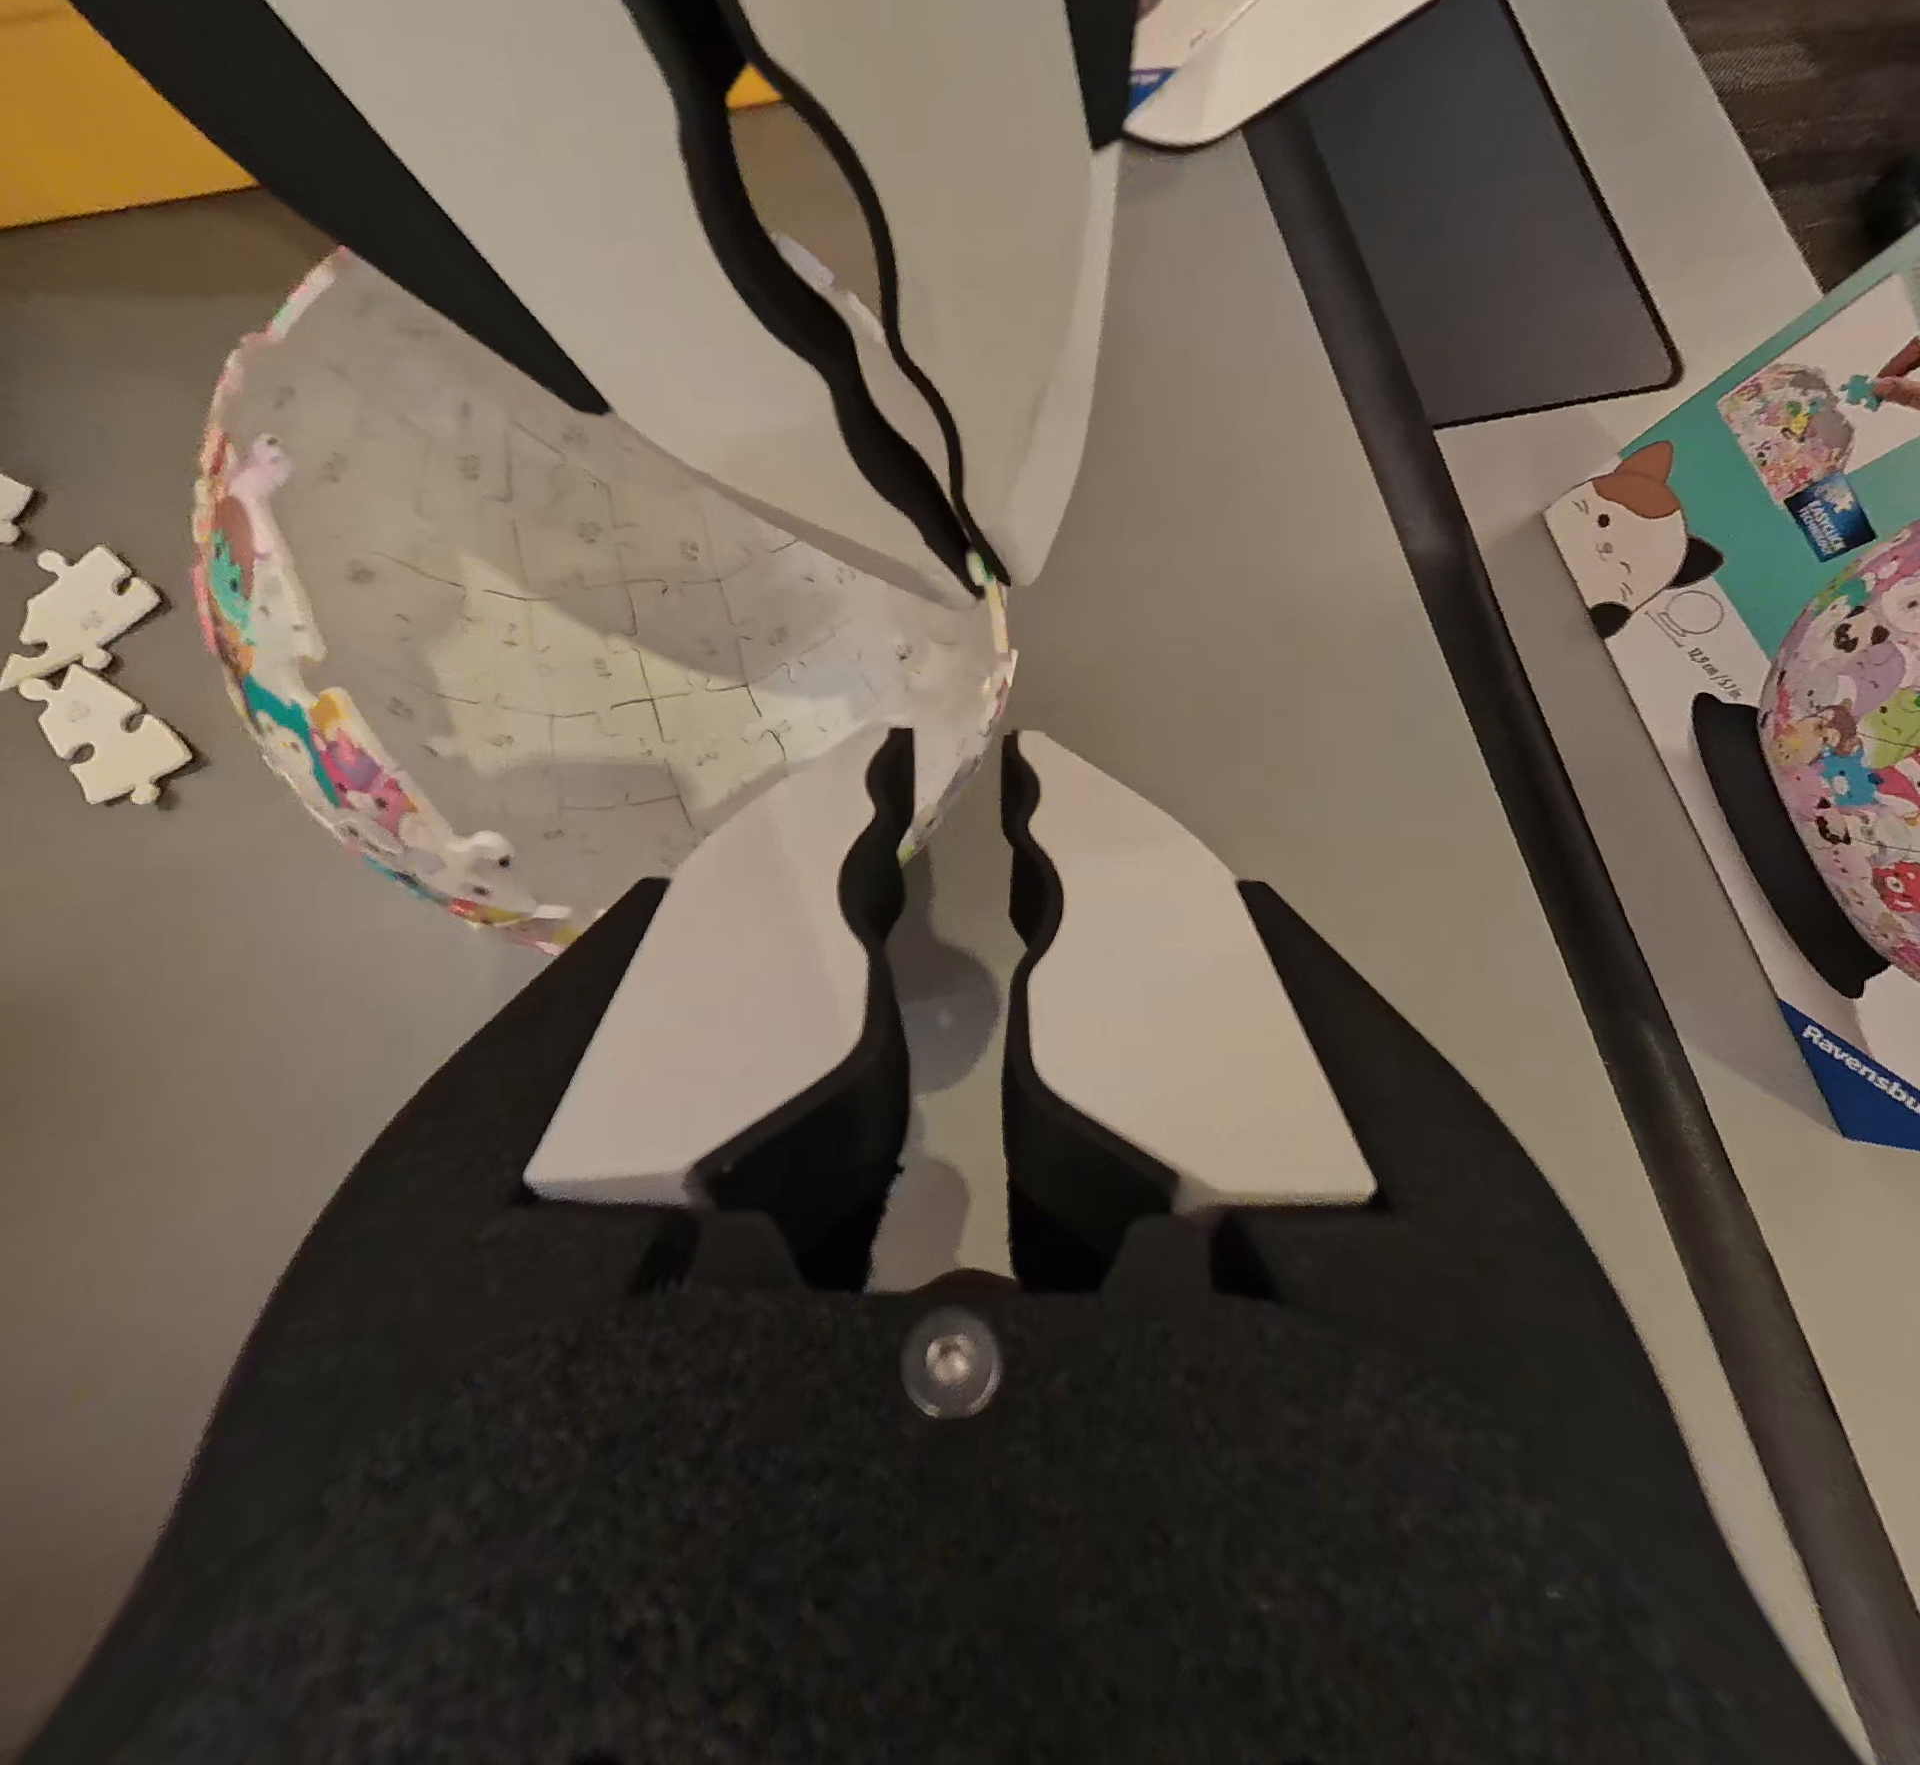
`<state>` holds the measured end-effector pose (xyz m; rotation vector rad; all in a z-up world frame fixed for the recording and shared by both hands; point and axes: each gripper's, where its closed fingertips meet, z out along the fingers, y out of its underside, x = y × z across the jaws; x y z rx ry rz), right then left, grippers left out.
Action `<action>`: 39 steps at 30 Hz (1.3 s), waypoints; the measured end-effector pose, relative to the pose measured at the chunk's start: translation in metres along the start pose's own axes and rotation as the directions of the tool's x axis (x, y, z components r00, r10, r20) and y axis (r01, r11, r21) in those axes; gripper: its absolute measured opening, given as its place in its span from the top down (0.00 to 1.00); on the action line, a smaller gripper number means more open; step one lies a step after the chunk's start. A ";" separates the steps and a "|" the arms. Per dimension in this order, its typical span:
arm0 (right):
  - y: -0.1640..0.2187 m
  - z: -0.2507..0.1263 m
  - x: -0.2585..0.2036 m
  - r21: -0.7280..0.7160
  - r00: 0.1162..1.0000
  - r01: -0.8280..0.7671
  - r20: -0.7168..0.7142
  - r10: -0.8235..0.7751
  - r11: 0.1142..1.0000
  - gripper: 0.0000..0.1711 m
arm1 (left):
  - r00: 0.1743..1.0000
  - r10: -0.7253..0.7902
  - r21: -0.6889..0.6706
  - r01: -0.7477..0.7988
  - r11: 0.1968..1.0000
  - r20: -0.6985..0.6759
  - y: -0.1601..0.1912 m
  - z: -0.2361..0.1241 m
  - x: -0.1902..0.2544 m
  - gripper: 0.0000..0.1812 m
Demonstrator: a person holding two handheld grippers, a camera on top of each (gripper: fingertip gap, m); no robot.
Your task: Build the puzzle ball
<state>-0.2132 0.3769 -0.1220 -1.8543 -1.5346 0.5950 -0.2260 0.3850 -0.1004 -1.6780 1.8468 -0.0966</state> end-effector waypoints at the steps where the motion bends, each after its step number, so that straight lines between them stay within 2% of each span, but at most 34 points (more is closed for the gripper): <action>1: 0.000 -0.001 0.001 0.005 1.000 -0.006 -0.003 0.006 1.000 0.90 | 1.000 0.007 0.007 -0.007 1.000 -0.002 0.000 0.000 0.000 0.99; 10: 0.000 0.003 0.001 0.005 1.000 -0.009 -0.003 0.009 1.000 0.85 | 0.992 0.126 0.017 -0.127 0.992 0.030 0.003 0.005 0.001 0.99; 15: -0.009 0.005 0.008 0.031 0.997 0.019 -0.072 -0.016 0.999 0.87 | 0.993 0.111 0.039 -0.113 0.993 0.042 0.002 0.003 0.000 0.99; 19: -0.020 0.003 0.008 0.085 0.990 0.083 -0.119 -0.072 0.993 0.96 | 0.993 0.107 0.055 -0.110 0.992 0.048 0.000 0.001 0.000 0.99; 27: -0.021 0.001 0.007 0.087 0.985 0.121 -0.133 -0.109 0.989 0.96 | 0.994 0.108 0.040 -0.110 0.993 0.035 -0.001 0.001 0.000 0.99; 32: -0.020 -0.001 0.008 0.058 0.966 0.202 -0.175 -0.190 0.978 0.99 | 0.995 0.098 0.041 -0.098 0.994 0.018 -0.003 0.001 0.002 0.99; 35: -0.027 -0.008 0.007 0.118 0.975 0.177 -0.155 -0.158 0.977 0.99 | 0.997 0.066 0.018 -0.067 0.998 0.038 0.000 -0.003 -0.002 0.92; 39: -0.034 -0.022 0.005 0.183 0.988 0.127 -0.111 -0.108 0.975 0.99 | 0.998 0.017 0.060 -0.021 0.998 0.054 -0.002 -0.016 -0.005 0.96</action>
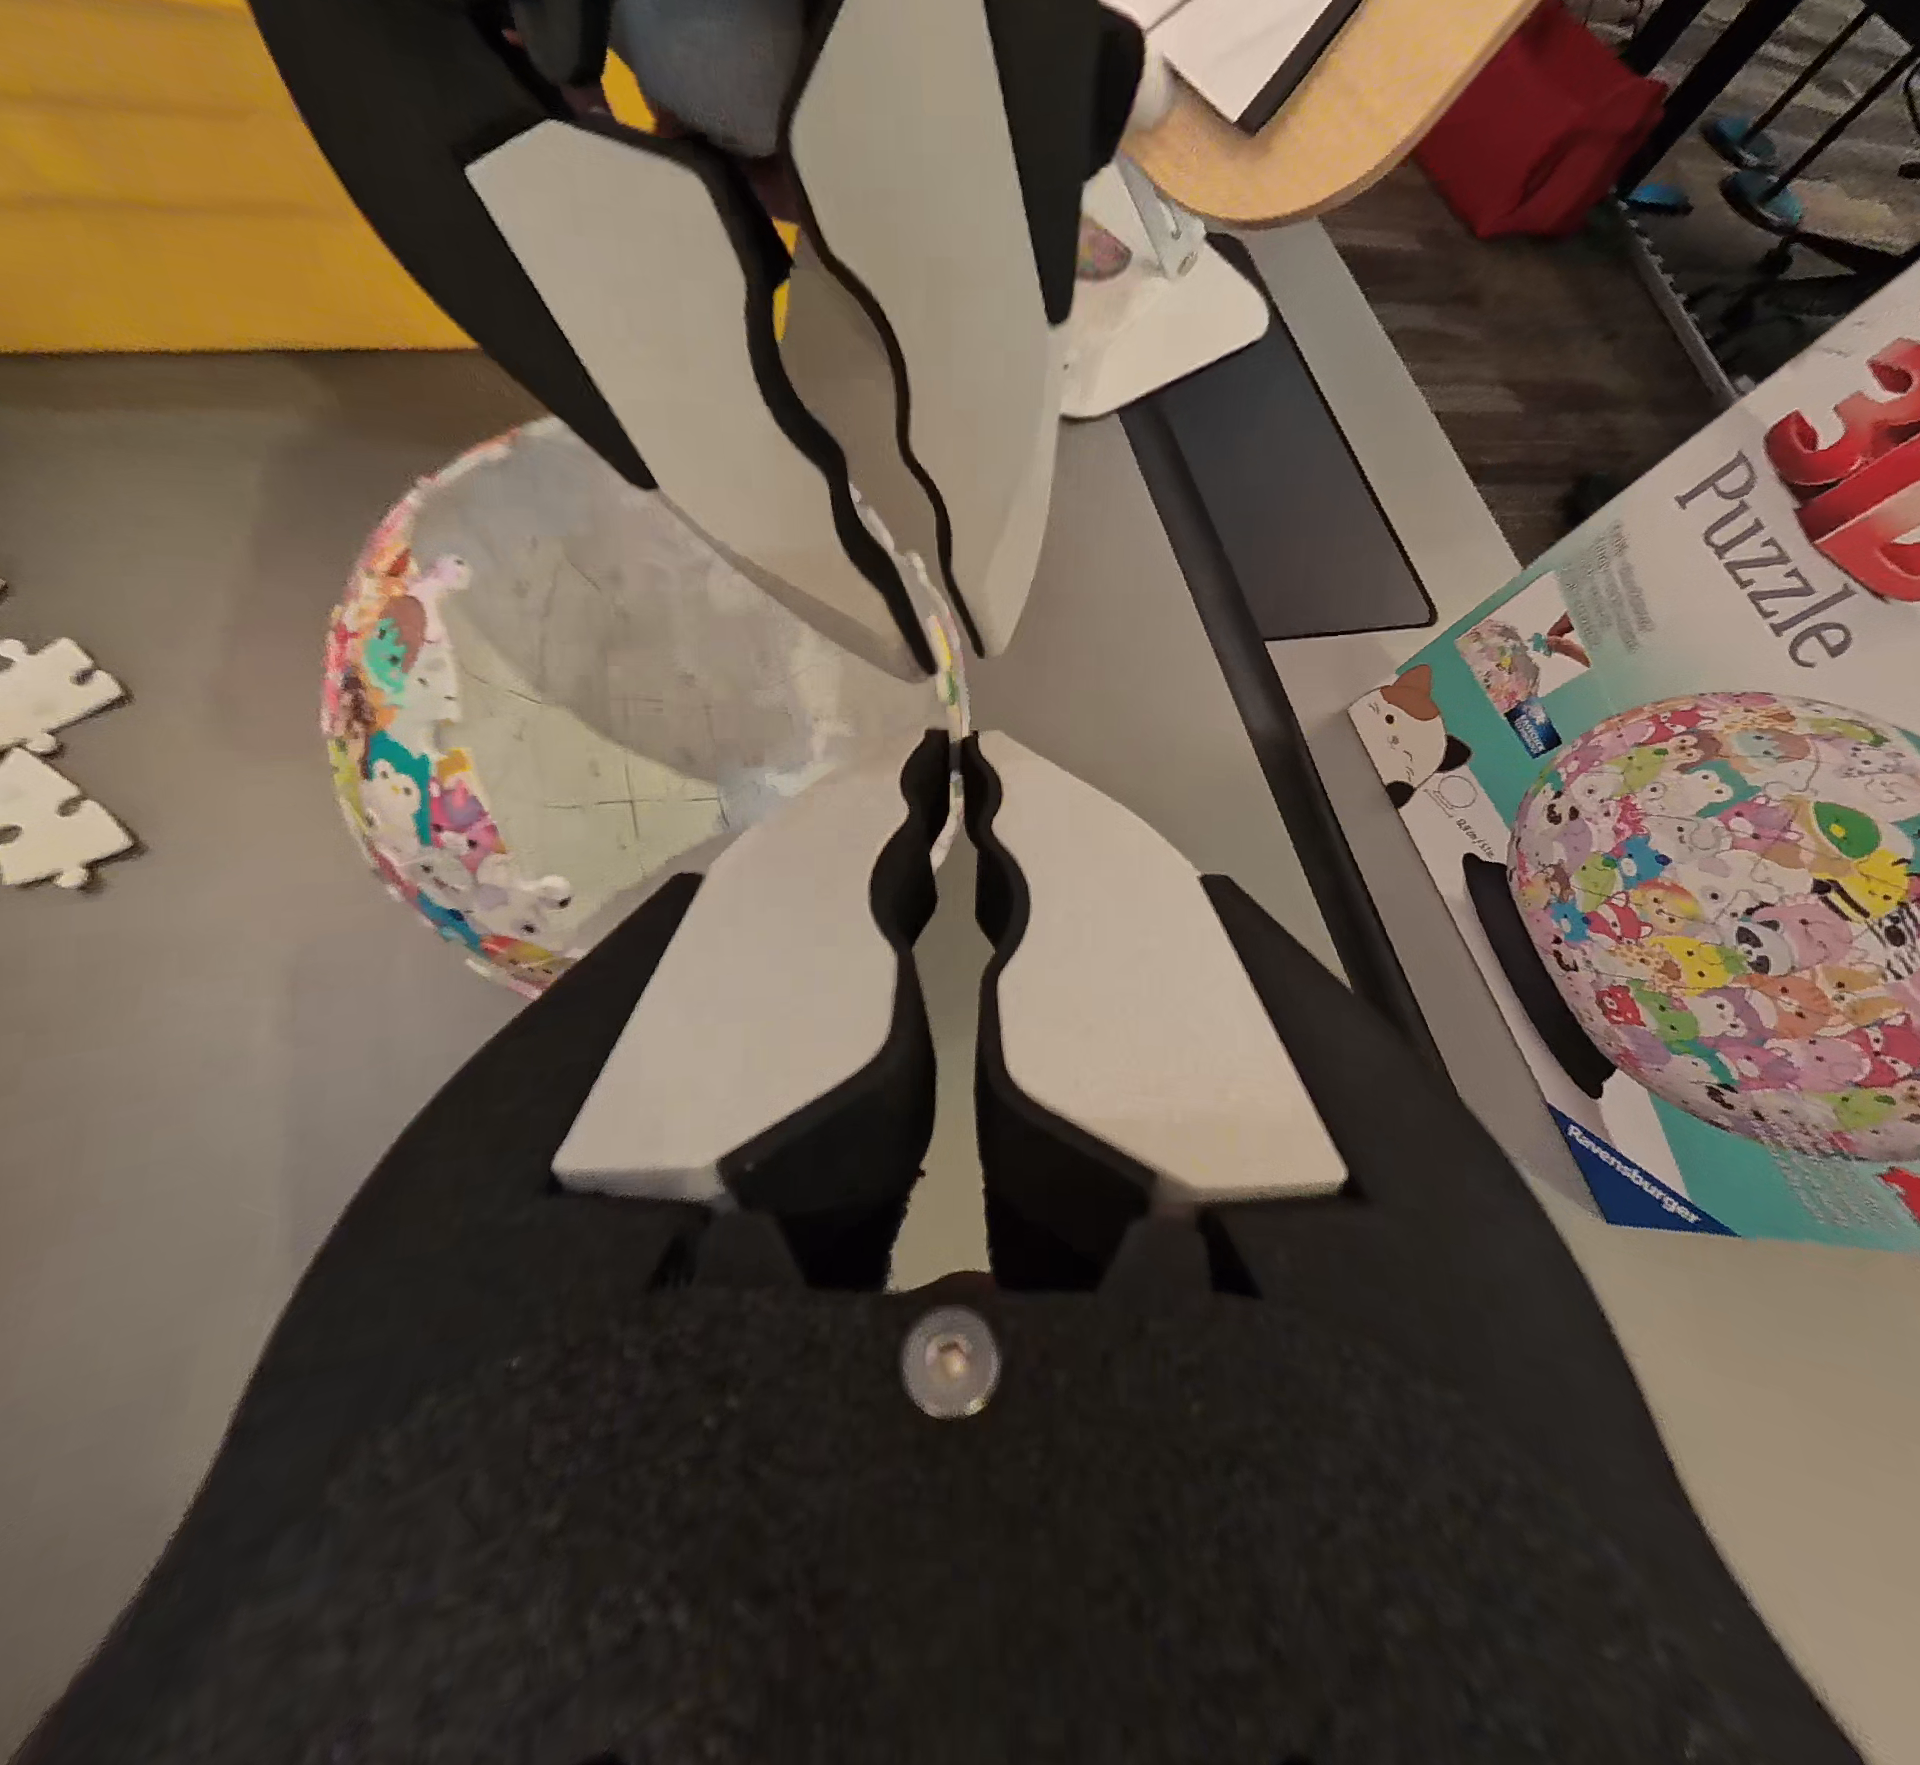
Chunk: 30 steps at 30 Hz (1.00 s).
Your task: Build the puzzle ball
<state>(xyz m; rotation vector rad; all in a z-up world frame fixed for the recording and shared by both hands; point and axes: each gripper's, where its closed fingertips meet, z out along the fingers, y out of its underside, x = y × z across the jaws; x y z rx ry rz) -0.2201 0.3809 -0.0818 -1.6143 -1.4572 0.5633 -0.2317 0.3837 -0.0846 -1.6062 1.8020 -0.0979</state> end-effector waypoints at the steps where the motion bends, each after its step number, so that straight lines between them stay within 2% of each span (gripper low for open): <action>1: -0.002 -0.002 -0.001 0.012 1.000 -0.005 0.012 0.005 1.000 0.99 | 1.000 -0.018 0.021 0.019 1.000 -0.007 -0.004 -0.003 0.000 0.96; 7: -0.014 -0.014 0.001 0.107 0.995 -0.082 0.056 0.076 0.991 0.99 | 0.995 -0.091 0.094 0.095 0.991 -0.047 -0.018 -0.015 -0.001 1.00; 12: -0.044 -0.036 0.005 0.266 0.985 -0.167 0.091 0.147 0.950 0.99 | 0.980 -0.189 0.128 0.195 0.972 -0.064 -0.024 -0.035 -0.006 0.93; 16: -0.072 -0.056 -0.010 0.363 0.977 -0.196 0.147 0.152 0.911 0.99 | 0.964 -0.240 0.210 0.259 0.943 -0.115 -0.045 -0.055 0.001 0.93; 19: -0.081 -0.067 -0.018 0.393 0.974 -0.213 0.153 0.165 0.895 0.99 | 0.957 -0.253 0.252 0.282 0.926 -0.140 -0.058 -0.067 0.013 0.97; 23: -0.085 -0.082 -0.024 0.368 0.983 -0.184 0.072 0.170 0.911 0.99 | 0.935 -0.320 0.289 0.352 0.890 -0.151 -0.068 -0.087 0.025 0.93; 26: -0.099 -0.096 -0.045 0.390 0.984 -0.175 0.096 0.149 0.904 0.99 | 0.921 -0.362 0.321 0.390 0.863 -0.146 -0.077 -0.099 0.036 0.88; 30: -0.108 -0.106 -0.076 0.391 0.986 -0.161 0.096 0.134 0.906 0.99 | 0.915 -0.370 0.384 0.404 0.830 -0.163 -0.098 -0.116 0.057 0.90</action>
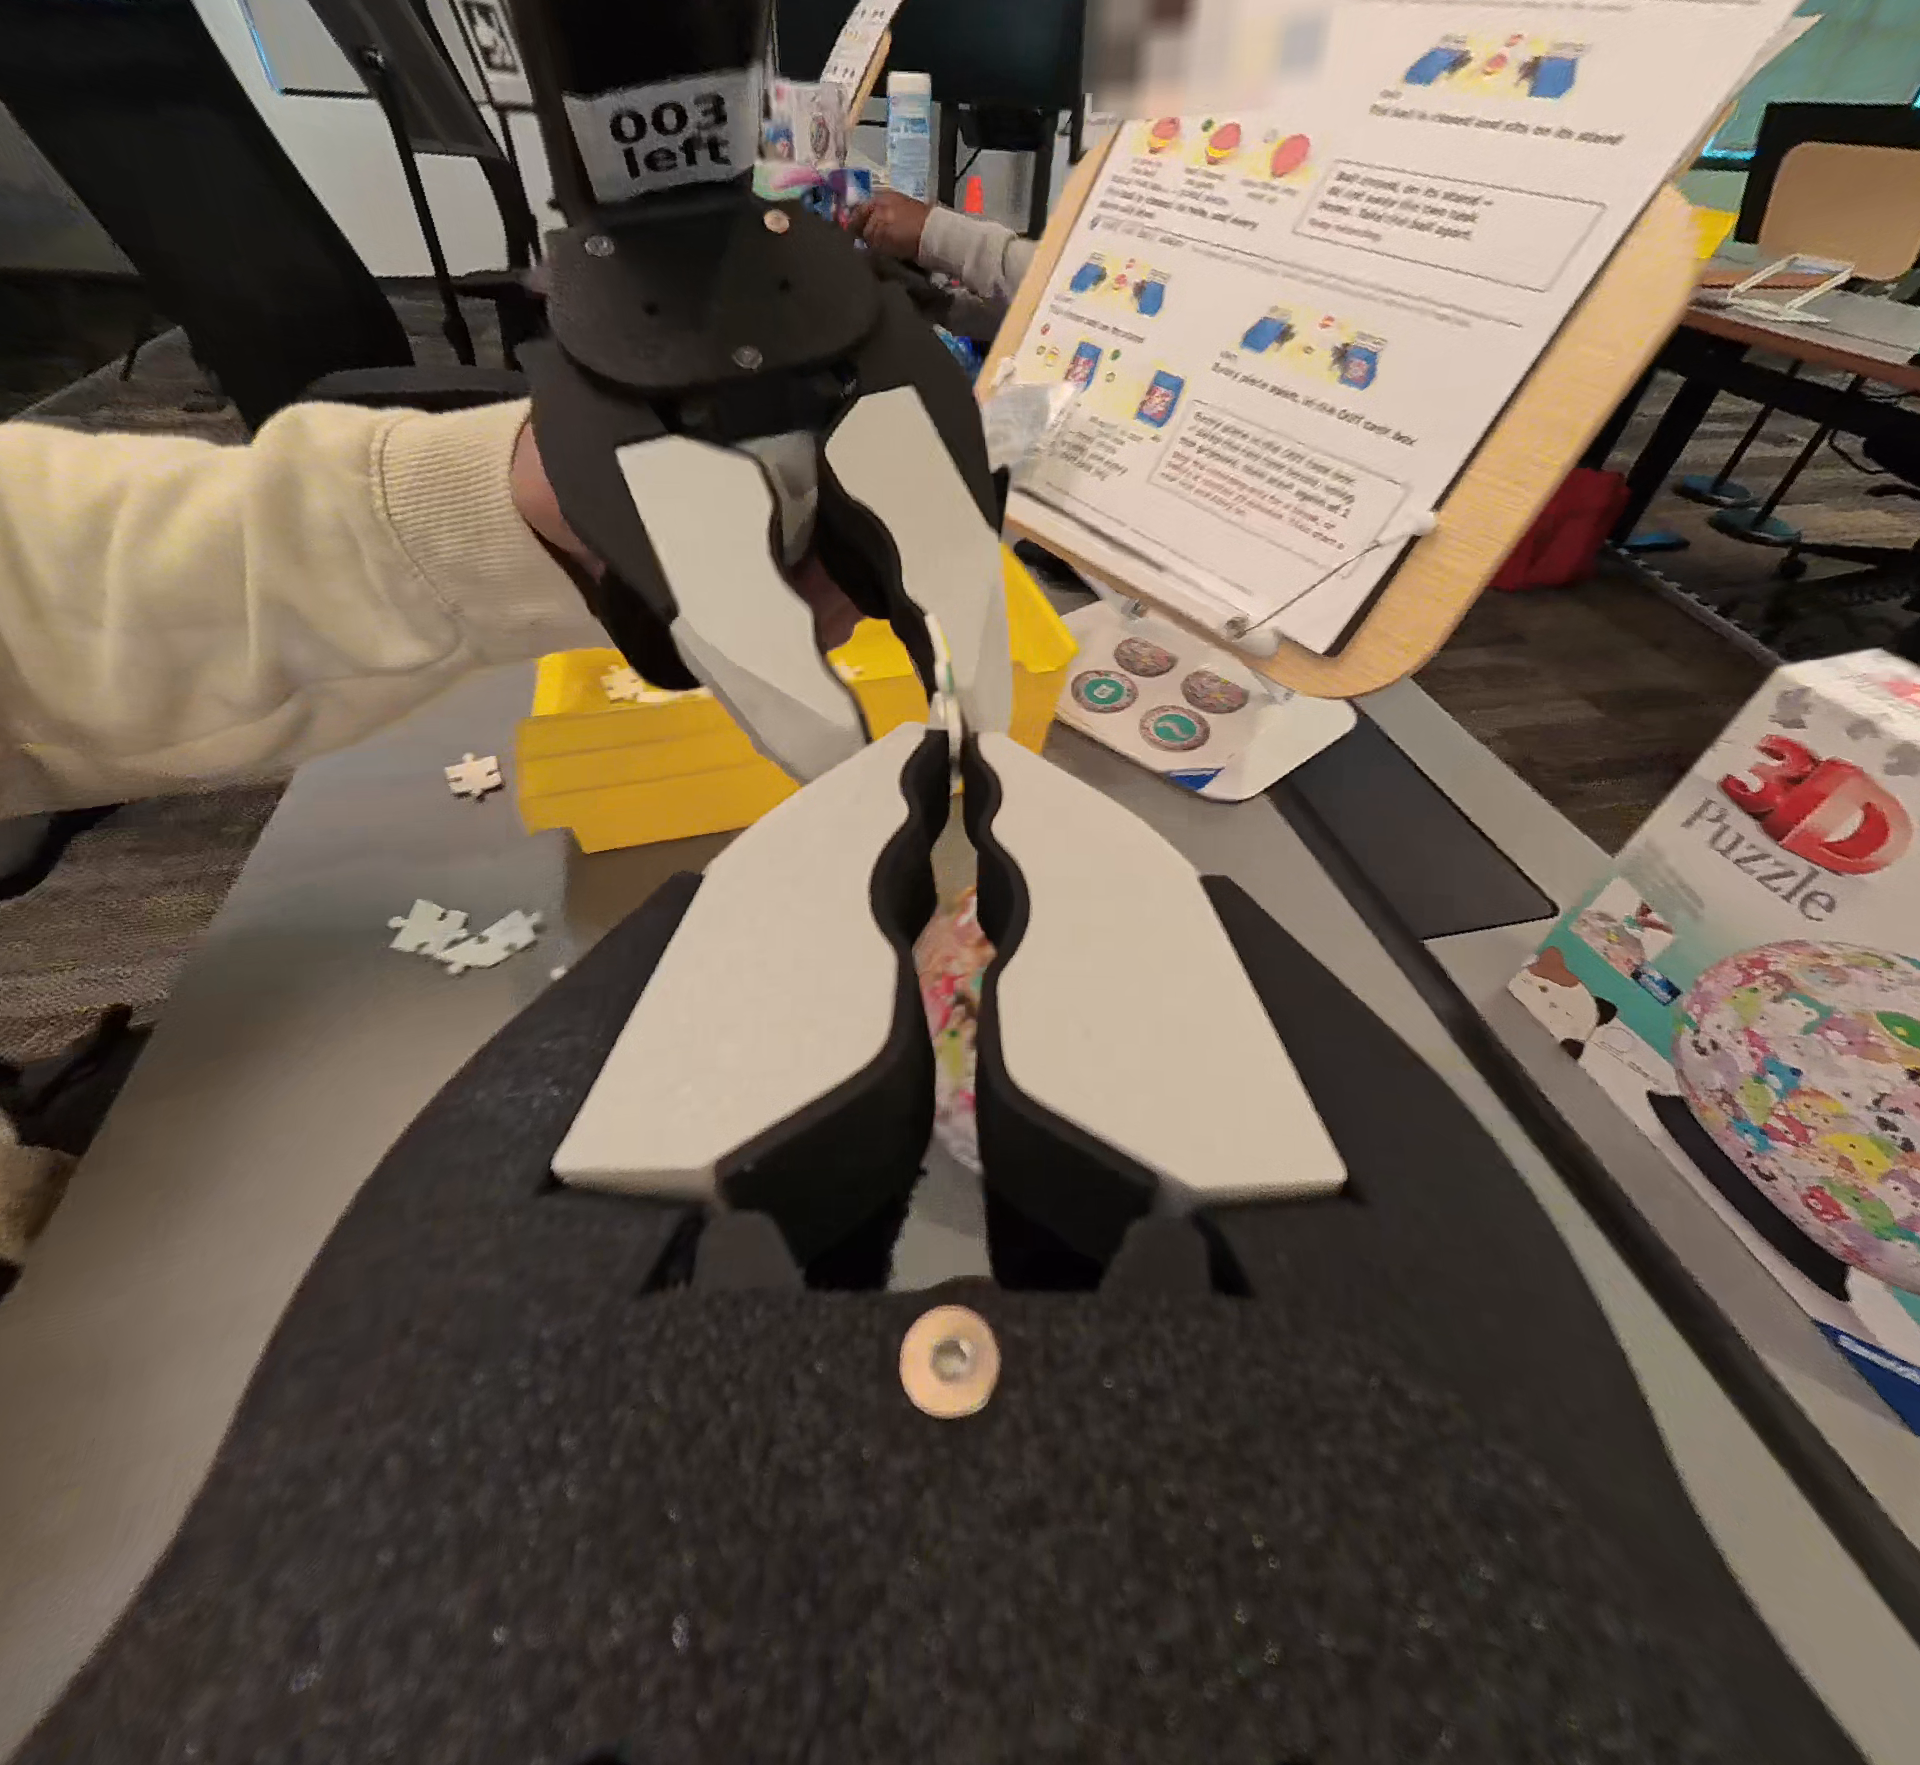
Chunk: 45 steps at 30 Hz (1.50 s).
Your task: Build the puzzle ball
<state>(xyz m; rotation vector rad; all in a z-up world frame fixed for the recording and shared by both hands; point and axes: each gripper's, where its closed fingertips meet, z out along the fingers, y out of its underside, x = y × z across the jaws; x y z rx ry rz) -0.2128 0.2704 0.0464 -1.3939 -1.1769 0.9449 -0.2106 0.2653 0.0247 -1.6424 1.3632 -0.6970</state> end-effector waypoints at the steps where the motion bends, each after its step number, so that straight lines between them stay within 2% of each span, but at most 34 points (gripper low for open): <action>1: 0.003 -0.001 -0.009 -0.014 1.000 -0.001 0.006 0.001 1.000 0.99 | 1.000 0.000 0.013 0.000 1.000 0.008 -0.002 -0.002 0.007 0.94; 3: 0.006 -0.005 -0.024 -0.021 1.000 -0.001 0.008 0.001 1.000 0.98 | 0.999 -0.032 0.003 0.032 0.999 0.018 0.001 -0.005 0.019 0.99; 5: 0.018 -0.009 -0.035 -0.103 1.000 0.007 0.000 -0.007 0.995 0.98 | 0.995 -0.097 -0.044 0.098 0.994 0.024 0.010 -0.003 0.032 0.99; 7: 0.027 -0.014 -0.041 -0.193 0.998 0.050 -0.034 -0.058 0.980 0.95 | 0.991 -0.102 -0.074 0.108 0.991 0.085 0.021 -0.002 0.038 0.99; 10: 0.026 -0.022 -0.055 -0.241 0.987 0.145 -0.037 -0.159 0.960 0.94 | 0.987 -0.142 -0.059 0.147 0.987 0.076 0.029 -0.003 0.054 0.99; 13: 0.024 -0.023 -0.071 -0.259 0.979 0.198 0.014 -0.201 0.945 0.94 | 0.988 -0.148 -0.015 0.149 0.989 0.052 0.029 -0.007 0.067 0.99; 18: 0.022 -0.020 -0.079 -0.314 0.954 0.291 0.021 -0.300 0.904 0.94 | 0.991 -0.135 -0.020 0.135 0.991 0.016 0.031 -0.010 0.080 0.99; 22: 0.020 -0.019 -0.083 -0.340 0.948 0.310 0.043 -0.314 0.888 0.97 | 0.993 -0.116 -0.026 0.116 0.993 0.015 0.030 -0.014 0.081 0.99; 29: 0.023 -0.018 -0.090 -0.374 0.939 0.339 0.075 -0.336 0.863 0.93 | 0.994 -0.109 -0.015 0.109 0.994 0.007 0.029 -0.014 0.084 0.99; 31: 0.022 -0.017 -0.091 -0.372 0.935 0.349 0.073 -0.348 0.860 0.98 | 0.995 -0.101 -0.025 0.101 0.995 0.008 0.030 -0.012 0.086 0.99; 35: 0.025 -0.020 -0.094 -0.396 0.932 0.355 0.075 -0.355 0.847 0.99 | 0.995 -0.097 -0.030 0.097 0.995 0.002 0.032 -0.010 0.089 0.99; 41: 0.022 -0.025 -0.088 -0.427 0.928 0.351 0.038 -0.371 0.833 0.99 | 0.995 -0.089 0.033 0.088 0.996 0.040 0.025 -0.012 0.085 0.98; 42: 0.023 -0.027 -0.082 -0.445 0.926 0.350 0.031 -0.376 0.824 0.99 | 0.995 -0.079 0.022 0.078 0.997 0.067 0.029 -0.012 0.080 0.95; 43: 0.024 -0.029 -0.070 -0.477 0.919 0.350 0.010 -0.393 0.806 0.99 | 0.992 -0.074 -0.002 0.075 0.997 0.106 0.034 -0.014 0.071 0.86; 45: 0.021 -0.036 -0.033 -0.550 0.906 0.308 -0.079 -0.415 0.776 0.99 | 0.987 -0.071 -0.042 0.078 0.996 0.144 0.045 -0.020 0.055 0.85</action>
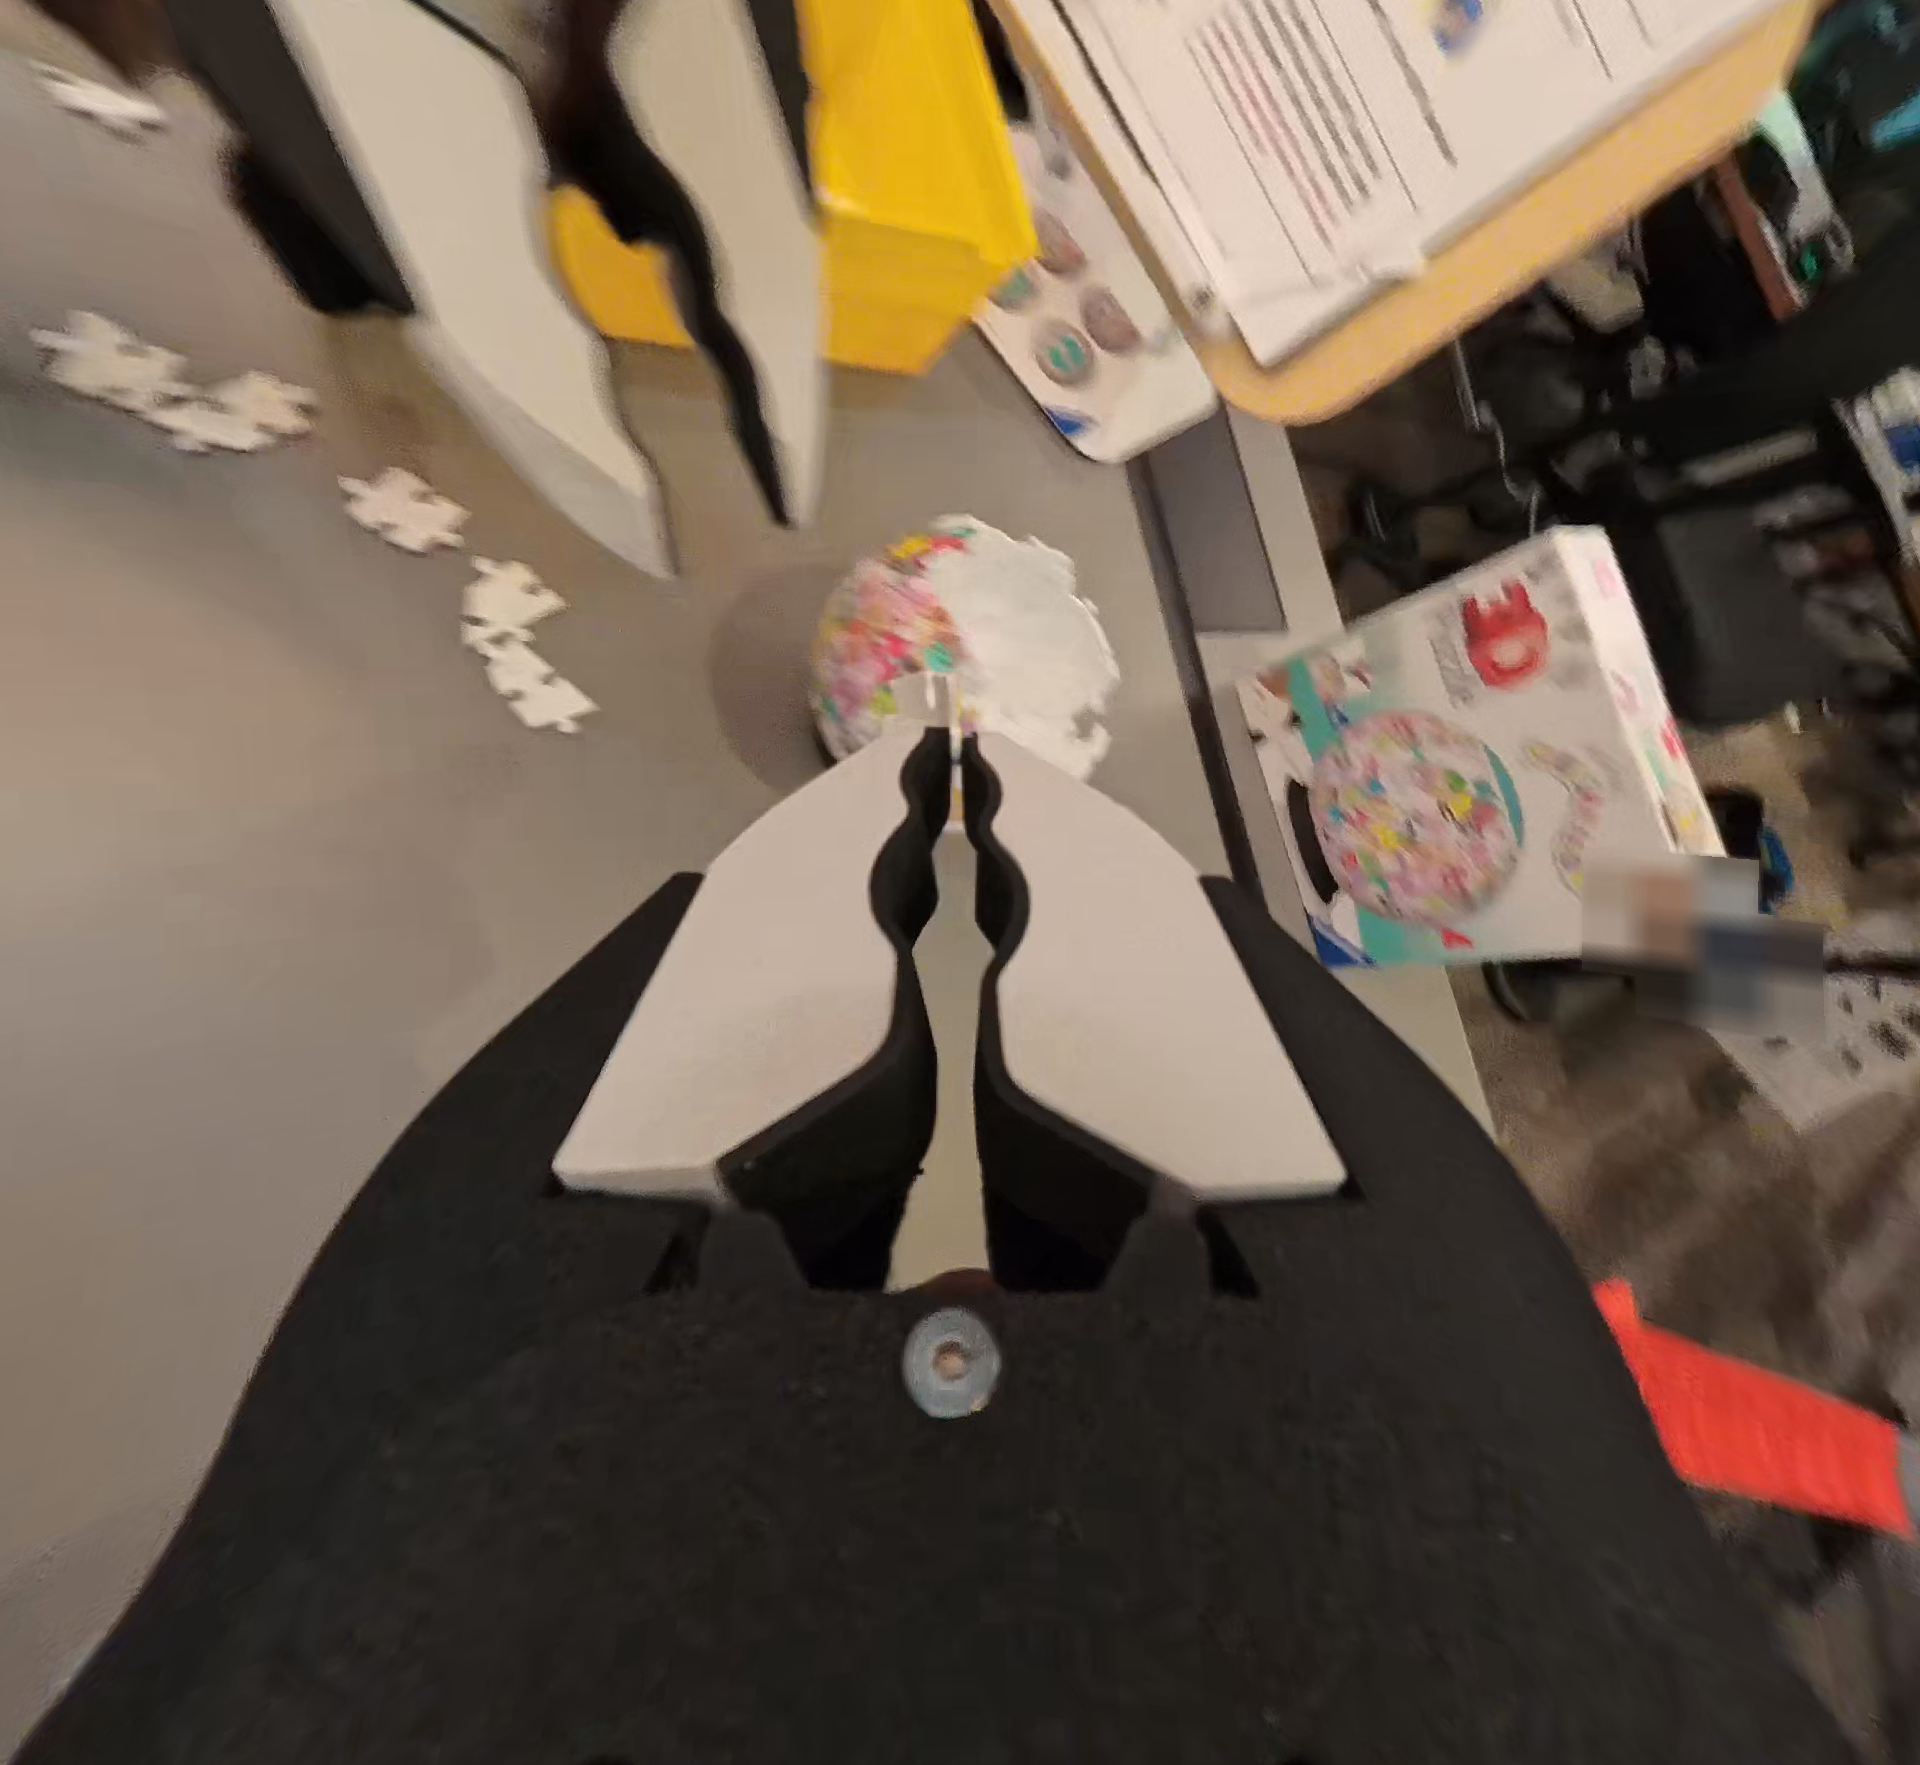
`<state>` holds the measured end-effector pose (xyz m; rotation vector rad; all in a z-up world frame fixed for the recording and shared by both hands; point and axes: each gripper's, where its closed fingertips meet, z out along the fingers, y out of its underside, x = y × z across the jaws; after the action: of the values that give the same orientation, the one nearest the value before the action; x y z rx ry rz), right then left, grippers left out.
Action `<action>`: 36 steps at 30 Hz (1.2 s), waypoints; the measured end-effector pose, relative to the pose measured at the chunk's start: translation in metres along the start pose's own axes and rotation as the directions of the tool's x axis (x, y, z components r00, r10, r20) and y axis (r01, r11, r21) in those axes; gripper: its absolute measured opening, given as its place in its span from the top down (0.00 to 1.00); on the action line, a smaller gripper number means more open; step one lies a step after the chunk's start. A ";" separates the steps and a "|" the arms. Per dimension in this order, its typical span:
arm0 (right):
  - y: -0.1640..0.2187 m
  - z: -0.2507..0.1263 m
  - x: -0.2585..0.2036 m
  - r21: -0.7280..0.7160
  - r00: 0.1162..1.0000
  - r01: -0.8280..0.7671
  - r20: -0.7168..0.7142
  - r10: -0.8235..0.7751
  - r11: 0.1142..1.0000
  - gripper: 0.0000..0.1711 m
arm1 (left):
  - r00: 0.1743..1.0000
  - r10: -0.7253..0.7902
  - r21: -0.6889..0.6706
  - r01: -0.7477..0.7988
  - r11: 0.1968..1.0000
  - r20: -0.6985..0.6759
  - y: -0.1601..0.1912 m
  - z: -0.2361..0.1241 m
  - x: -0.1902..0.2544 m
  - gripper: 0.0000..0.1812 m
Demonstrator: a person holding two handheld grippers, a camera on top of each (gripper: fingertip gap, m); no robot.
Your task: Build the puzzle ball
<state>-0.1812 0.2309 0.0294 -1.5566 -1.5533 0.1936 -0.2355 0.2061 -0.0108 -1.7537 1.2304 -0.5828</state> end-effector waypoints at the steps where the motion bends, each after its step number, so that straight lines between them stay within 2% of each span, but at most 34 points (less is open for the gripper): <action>1: 0.005 0.006 0.012 -0.034 0.999 -0.036 0.006 0.037 0.999 0.99 | 1.000 -0.003 -0.012 0.003 1.000 0.004 0.003 -0.002 -0.010 0.85; 6: 0.041 0.085 0.065 -0.255 0.995 -0.101 -0.020 0.099 0.962 0.99 | 0.998 0.031 -0.179 -0.020 0.984 0.058 0.020 0.006 -0.097 0.83; 9: 0.050 0.130 0.073 -0.286 0.994 -0.099 0.023 0.111 0.953 0.99 | 0.998 0.044 -0.219 -0.035 0.975 0.033 0.026 0.024 -0.150 0.81; 13: 0.067 0.155 0.073 -0.348 0.998 -0.063 -0.001 0.067 0.936 0.99 | 0.985 -0.129 -0.160 0.111 0.981 -0.110 0.033 0.058 -0.185 0.85; 17: 0.069 0.163 0.070 -0.351 1.000 0.001 -0.012 -0.006 0.936 0.99 | 0.995 -0.084 -0.197 0.072 0.978 -0.056 0.046 0.095 -0.216 0.92; 22: 0.078 0.169 0.075 -0.351 0.999 0.009 -0.043 -0.026 0.936 0.99 | 1.000 -0.023 -0.385 0.028 0.922 0.019 0.073 0.128 -0.236 0.95; 25: 0.081 0.168 0.071 -0.333 0.999 -0.011 -0.035 -0.001 0.943 0.99 | 1.000 -0.015 -0.402 0.016 0.915 0.007 0.073 0.135 -0.232 0.97; 33: 0.082 0.175 0.068 -0.378 0.999 0.018 -0.041 -0.036 0.926 0.99 | 0.986 0.029 -0.432 -0.099 0.896 -0.164 0.077 0.150 -0.206 0.97; 36: 0.085 0.179 0.066 -0.405 0.999 0.010 -0.038 -0.028 0.914 0.99 | 0.986 0.046 -0.458 -0.116 0.881 -0.161 0.080 0.154 -0.206 0.97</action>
<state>-0.2257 0.3888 -0.1008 -1.8474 -1.6447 -0.1865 -0.2377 0.4461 -0.1335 -2.0677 1.6434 -0.3882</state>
